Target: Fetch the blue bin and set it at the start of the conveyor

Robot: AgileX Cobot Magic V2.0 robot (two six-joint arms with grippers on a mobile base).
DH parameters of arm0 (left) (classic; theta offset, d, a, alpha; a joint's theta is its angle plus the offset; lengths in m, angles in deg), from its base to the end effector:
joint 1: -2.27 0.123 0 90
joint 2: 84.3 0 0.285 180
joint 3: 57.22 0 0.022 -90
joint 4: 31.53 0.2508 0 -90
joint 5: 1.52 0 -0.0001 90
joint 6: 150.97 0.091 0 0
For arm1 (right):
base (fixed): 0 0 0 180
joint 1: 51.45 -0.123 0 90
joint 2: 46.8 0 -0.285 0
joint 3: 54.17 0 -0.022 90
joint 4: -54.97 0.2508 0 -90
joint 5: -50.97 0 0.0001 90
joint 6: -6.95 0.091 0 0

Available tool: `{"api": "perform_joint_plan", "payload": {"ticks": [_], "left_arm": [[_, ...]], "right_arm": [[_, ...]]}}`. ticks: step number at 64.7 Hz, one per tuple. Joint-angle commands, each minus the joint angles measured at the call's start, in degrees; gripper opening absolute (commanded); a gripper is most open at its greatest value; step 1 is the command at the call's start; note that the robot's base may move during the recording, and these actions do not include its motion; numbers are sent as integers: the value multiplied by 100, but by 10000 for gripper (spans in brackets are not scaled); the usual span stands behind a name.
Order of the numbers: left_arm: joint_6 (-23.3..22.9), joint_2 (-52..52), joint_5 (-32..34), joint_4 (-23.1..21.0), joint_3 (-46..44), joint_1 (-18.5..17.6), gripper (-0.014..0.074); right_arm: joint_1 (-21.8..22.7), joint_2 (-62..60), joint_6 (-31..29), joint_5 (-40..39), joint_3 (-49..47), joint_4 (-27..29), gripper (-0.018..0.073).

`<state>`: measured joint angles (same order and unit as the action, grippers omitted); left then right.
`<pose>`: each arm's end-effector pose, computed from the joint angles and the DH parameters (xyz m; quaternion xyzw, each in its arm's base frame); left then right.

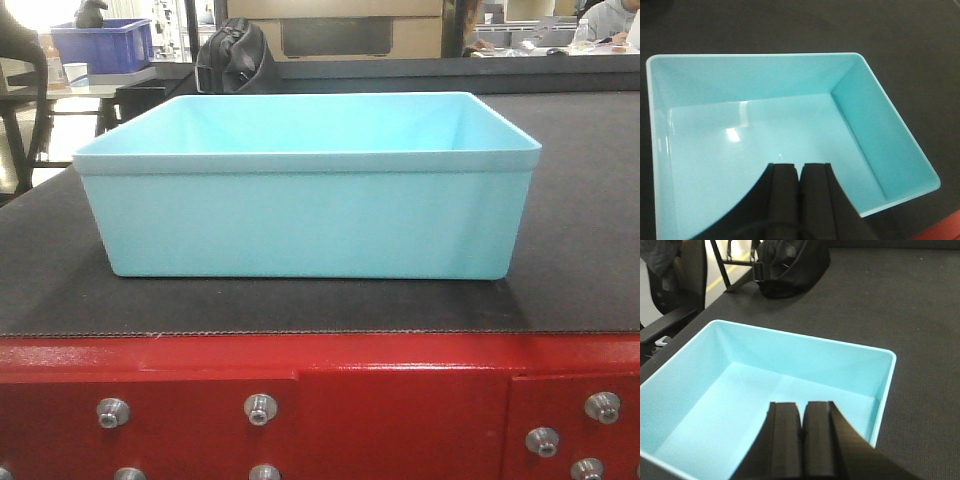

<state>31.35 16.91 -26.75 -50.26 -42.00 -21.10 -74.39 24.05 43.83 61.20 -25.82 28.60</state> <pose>0.2482 -0.1209 0.3645 0.0996 0.8503 -0.2232 0.4661 0.2272 0.0883 0.3452 -0.0622 0.8083 0.1394 0.5687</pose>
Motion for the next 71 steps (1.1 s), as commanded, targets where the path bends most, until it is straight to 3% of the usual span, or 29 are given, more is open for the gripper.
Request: {"api": "perform_joint_plan", "payload": {"ticks": [1,7,12,26,41,60,71], "left_arm": [[108,478,832,-197,646,-35,-111],[108,1113,1794,-197,1464,-35,-111],[108,1572,2093,-197,1937,-35,-111],[108,2900,1964,-85,2740,-35,-111],[108,3938,1956,-85,2984,-35,-111],[108,4334,2052,-85,2984,-35,-111],[108,4334,2064,-85,2984,-35,-111]], "right_arm": [[-12,-273,-56,-201,249,-92,-165],[-12,-607,-56,-192,608,-196,-165],[-12,-872,-56,-192,812,-199,-165],[-12,-1811,-56,55,1127,-199,-165],[-12,-2643,-56,729,1127,-199,-165],[-12,-3608,-56,-193,1127,-199,-165],[-12,-3823,-56,-335,1127,-199,-165]]}}
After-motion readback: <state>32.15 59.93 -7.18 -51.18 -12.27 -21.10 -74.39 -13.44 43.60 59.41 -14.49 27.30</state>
